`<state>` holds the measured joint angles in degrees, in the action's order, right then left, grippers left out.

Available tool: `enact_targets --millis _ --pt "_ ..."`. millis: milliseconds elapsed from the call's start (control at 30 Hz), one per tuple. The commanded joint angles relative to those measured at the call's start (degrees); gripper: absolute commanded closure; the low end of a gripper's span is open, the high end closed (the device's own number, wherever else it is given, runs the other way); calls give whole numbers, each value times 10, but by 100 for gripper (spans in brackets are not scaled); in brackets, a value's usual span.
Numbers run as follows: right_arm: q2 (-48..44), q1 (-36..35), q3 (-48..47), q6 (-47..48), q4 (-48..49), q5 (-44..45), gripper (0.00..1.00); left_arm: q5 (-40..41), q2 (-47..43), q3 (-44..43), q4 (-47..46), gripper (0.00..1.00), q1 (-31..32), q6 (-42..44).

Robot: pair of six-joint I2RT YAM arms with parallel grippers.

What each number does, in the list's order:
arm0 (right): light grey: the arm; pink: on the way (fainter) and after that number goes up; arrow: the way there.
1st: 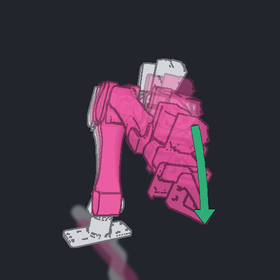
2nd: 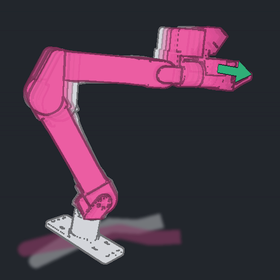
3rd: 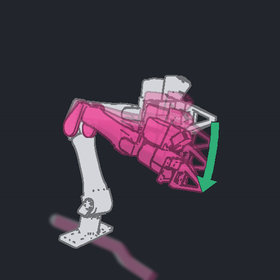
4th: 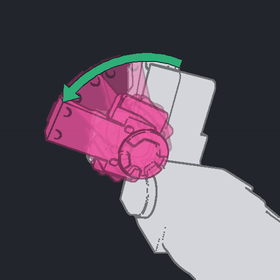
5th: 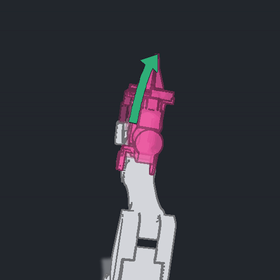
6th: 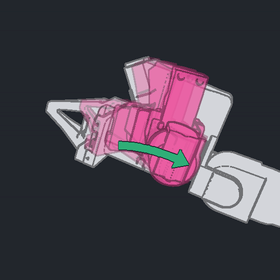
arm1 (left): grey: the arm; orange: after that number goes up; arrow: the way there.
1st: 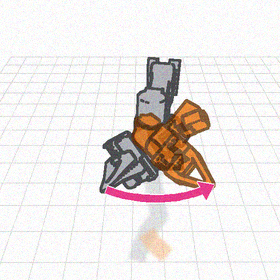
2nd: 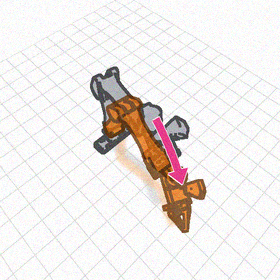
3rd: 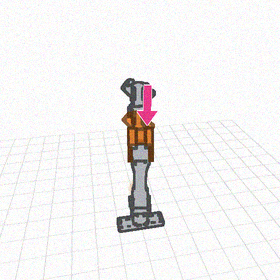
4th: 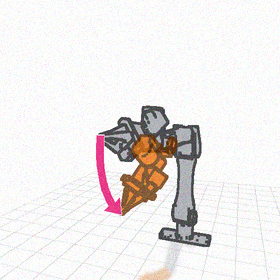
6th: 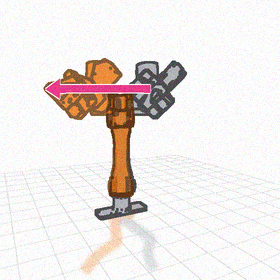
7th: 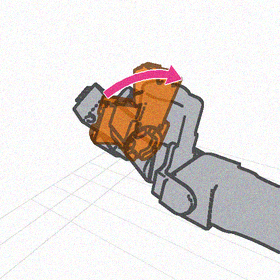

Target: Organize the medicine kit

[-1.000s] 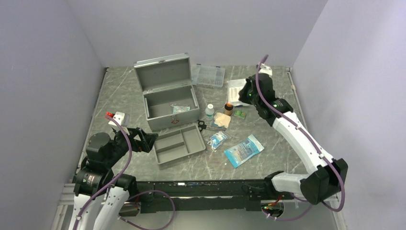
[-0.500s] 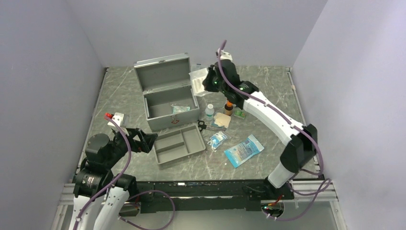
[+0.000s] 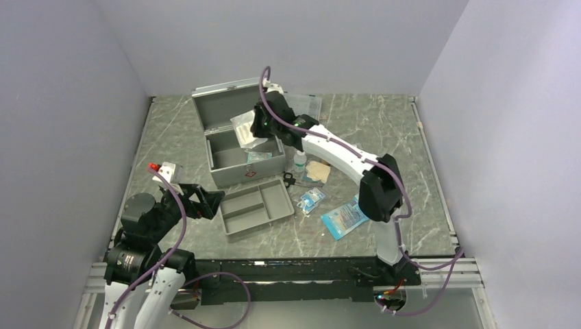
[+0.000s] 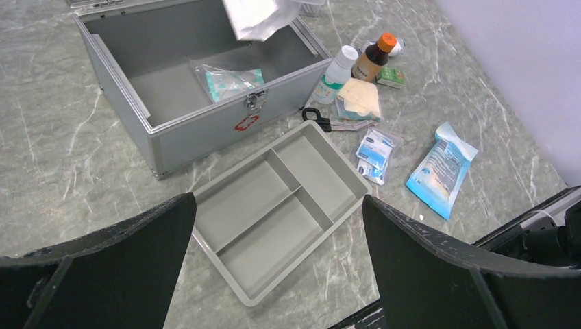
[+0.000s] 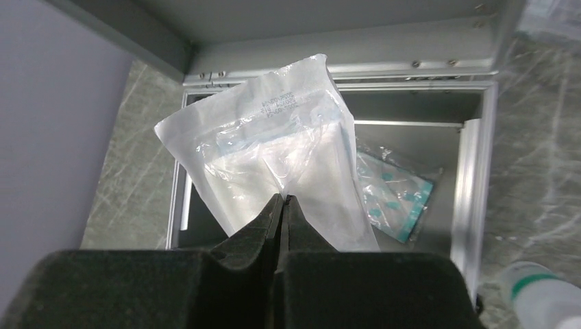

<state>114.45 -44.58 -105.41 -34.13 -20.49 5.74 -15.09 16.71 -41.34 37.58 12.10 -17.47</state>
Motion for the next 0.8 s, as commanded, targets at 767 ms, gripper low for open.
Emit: enact_targets --millis 767 --pt "218 -44 -154 -116 -10 -53 78 8 -2 -1 -12 1 0 -4"
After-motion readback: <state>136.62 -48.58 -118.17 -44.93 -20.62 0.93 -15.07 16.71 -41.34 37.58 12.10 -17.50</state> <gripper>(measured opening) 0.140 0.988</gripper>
